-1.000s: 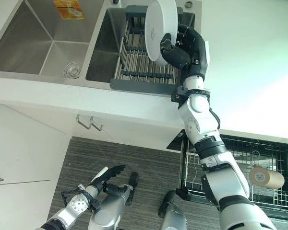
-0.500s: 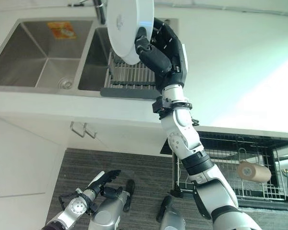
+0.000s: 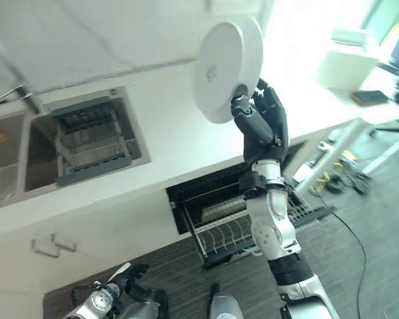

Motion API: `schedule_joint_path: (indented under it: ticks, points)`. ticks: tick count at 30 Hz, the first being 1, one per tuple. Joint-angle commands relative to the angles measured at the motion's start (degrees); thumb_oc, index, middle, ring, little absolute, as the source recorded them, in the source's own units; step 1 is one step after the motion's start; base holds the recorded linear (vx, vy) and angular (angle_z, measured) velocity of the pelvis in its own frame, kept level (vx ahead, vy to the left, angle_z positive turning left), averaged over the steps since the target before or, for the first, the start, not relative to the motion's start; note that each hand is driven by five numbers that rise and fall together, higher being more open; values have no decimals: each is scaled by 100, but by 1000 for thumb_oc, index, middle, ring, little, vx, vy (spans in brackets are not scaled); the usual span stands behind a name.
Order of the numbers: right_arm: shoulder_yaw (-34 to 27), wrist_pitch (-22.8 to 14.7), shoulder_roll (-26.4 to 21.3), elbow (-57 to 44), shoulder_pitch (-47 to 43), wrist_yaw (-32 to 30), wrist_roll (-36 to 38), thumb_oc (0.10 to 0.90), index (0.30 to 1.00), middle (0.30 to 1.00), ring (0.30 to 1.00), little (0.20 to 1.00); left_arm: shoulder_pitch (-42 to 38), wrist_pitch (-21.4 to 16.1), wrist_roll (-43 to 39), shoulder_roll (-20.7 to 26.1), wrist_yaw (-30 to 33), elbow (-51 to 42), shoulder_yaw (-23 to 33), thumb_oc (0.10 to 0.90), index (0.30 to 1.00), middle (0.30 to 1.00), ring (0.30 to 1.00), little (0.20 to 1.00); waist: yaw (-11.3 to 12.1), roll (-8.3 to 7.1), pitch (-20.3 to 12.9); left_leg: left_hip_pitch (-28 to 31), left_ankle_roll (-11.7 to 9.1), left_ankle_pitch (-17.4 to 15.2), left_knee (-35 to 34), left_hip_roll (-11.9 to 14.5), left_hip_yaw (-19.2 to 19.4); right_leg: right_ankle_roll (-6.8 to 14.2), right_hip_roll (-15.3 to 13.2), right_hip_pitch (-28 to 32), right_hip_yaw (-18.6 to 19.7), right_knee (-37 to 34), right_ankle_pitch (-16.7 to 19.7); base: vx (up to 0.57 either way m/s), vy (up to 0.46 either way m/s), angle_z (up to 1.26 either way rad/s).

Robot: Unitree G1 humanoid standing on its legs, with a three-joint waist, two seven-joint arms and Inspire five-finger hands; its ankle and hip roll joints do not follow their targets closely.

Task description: Place the dishes in the dishwasher.

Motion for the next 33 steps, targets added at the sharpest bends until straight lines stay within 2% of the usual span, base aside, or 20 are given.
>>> schedule_joint_path:
  ticks: [1, 3, 9, 17, 19, 22, 24, 27, 33]
  points:
    - [-566, -324, -180, -936, -695, 445, 167, 400, 300, 300, 300, 300, 188, 195, -20, -113, -51, 217, -270, 800, 900, 900, 900, 900, -7, -188, -197, 195, -6, -907, 358, 222, -222, 436, -215, 225, 60, 32, -549, 23, -30, -98]
    - [-700, -237, -256, -979, -466, 630, 348, 400, 300, 300, 300, 300, 169, 262, -135, -124, -81, 341, -157, 800, 900, 900, 900, 900, -156, -208, -233, 270, 1, -930, 358, 250, -134, 435, -183, 202, 189, 32, -538, 26, -2, -26]
    - [-1001, -60, -337, -1064, 86, 942, 516, 400, 300, 300, 300, 300, 233, 428, -677, -194, -119, 547, 187, 800, 900, 900, 900, 900, -376, -201, -257, 416, 22, -985, 358, 272, 35, 423, -160, 145, 417, 32, -514, 8, 18, -54]
    - [-1217, 112, -307, -1092, 831, 1271, 777, 400, 300, 300, 300, 300, 442, 393, -948, -295, -73, 538, 430, 800, 900, 900, 900, 900, -523, -149, -239, 469, 40, -1032, 358, 230, 74, 408, -168, 94, 509, 32, -489, -5, 20, -9]
    - [-1243, 156, -267, -967, 1256, 1342, 842, 400, 300, 300, 300, 300, 548, 373, -1081, -338, 42, 346, 547, 800, 900, 900, 900, 900, -567, -101, -222, 455, 42, -1050, 358, 194, 59, 404, -187, 45, 492, 32, -476, -31, 48, -2]
    - [-1231, 375, -202, -779, 1610, 1605, 959, 400, 300, 300, 300, 300, 605, 232, -1090, -328, 176, 232, 623, 800, 900, 900, 900, 900, -631, -71, -170, 396, 38, -1037, 358, 156, 22, 395, -199, -12, 449, 32, -463, -48, 18, 2]
    - [-1066, 661, -170, -570, 1786, 1661, 737, 400, 300, 300, 300, 300, 643, 187, -1097, -326, 233, 113, 649, 800, 900, 900, 900, 900, -642, -52, -142, 365, 38, -1023, 358, 136, -7, 388, -205, -24, 413, 32, -466, -5, 3, 3]
    - [-890, 739, -107, -238, 1963, 1670, 627, 400, 300, 300, 300, 300, 700, 140, -1058, -322, 294, 2, 640, 800, 900, 900, 900, 900, -625, -35, -124, 316, 32, -1002, 358, 105, -62, 387, -223, -27, 337, 32, -464, 4, -1, 11]
    - [-529, 476, 37, 515, 1967, 1756, 339, 400, 300, 300, 300, 300, 741, 122, -899, -279, 339, -121, 555, 800, 900, 900, 900, 900, -478, 39, -96, 231, 40, -956, 358, 66, -182, 363, -257, 14, 127, 32, -488, 31, -20, 19]
